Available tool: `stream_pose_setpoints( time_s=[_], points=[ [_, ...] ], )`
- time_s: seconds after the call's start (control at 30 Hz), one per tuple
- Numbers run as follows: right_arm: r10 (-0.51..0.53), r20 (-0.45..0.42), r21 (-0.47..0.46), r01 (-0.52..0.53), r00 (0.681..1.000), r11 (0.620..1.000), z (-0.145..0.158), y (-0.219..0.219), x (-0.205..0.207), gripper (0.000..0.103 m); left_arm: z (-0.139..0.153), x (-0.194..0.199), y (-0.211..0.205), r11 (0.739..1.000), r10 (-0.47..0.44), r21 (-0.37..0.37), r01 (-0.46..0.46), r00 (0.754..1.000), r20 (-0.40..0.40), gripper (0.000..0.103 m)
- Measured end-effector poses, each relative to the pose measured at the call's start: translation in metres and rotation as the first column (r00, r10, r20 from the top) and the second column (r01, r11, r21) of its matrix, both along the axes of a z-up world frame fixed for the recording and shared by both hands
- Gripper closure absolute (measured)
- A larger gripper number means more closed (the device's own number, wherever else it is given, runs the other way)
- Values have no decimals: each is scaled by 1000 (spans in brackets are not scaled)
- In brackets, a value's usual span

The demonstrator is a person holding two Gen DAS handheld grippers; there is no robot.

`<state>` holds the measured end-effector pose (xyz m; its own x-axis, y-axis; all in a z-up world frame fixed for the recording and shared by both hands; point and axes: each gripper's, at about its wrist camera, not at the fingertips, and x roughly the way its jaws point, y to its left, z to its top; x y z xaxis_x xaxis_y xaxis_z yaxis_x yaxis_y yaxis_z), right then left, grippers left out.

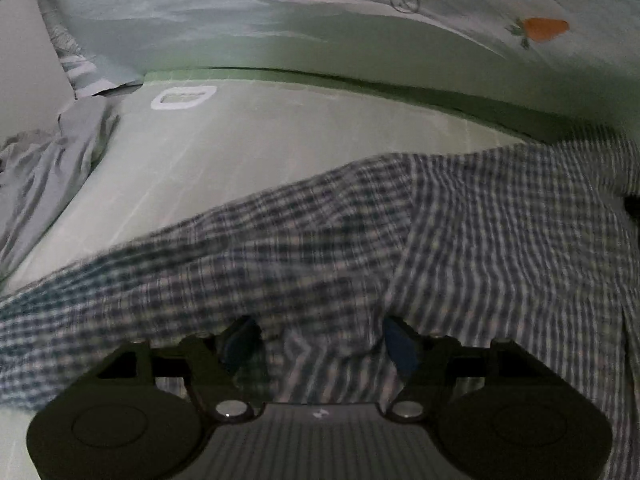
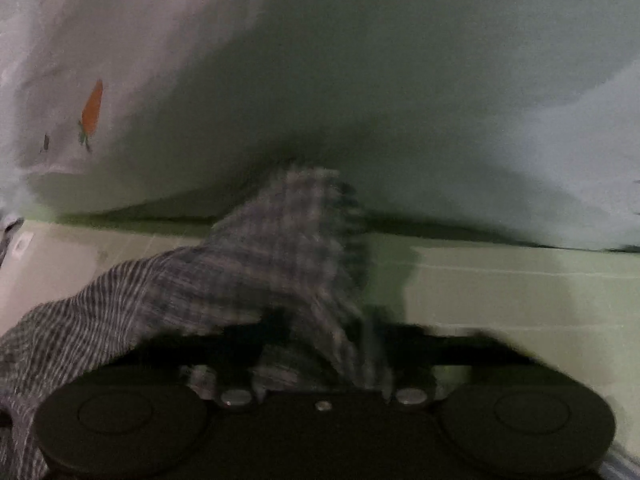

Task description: Fold clothes

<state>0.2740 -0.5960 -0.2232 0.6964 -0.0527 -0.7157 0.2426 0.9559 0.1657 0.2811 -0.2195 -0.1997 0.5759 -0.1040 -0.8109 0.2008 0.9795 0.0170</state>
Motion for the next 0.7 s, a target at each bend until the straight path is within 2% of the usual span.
stream_pose_setpoints(
  time_s=[0.13,0.23,0.37,0.4,0.43,0.5,0.6,0.7],
  points=[
    [11,28,-40,-10,1000,999,0,-5,31,100,-3,13,0,1000,0,-8,0,999,41,29],
    [12,2,-27,-12,1000,1000,-4,-13,56,100,-7,22,-3,1000,-6,-8,6,997,70,29],
    [21,-12,-60,-22,1000,998,-5,-12,55,97,-8,30,-4,1000,11,-15,-11,998,66,29],
    [8,-13,-64,-9,1000,998,-2,-13,53,80,-6,28,-3,1000,15,-20,-14,998,62,29],
    [-19,-6,-77,18,1000,997,4,-14,50,54,-4,27,-1,1000,19,-24,-17,998,57,30],
    [-71,31,-110,74,997,991,20,-16,36,27,2,19,6,999,21,-38,-19,998,57,30],
    [-71,87,-132,82,994,988,42,-11,-13,16,14,-1,23,998,25,-62,-21,997,68,30],
    [-60,78,-183,73,995,980,47,14,-74,6,27,-28,40,996,37,-81,-30,996,80,29]
  ],
)
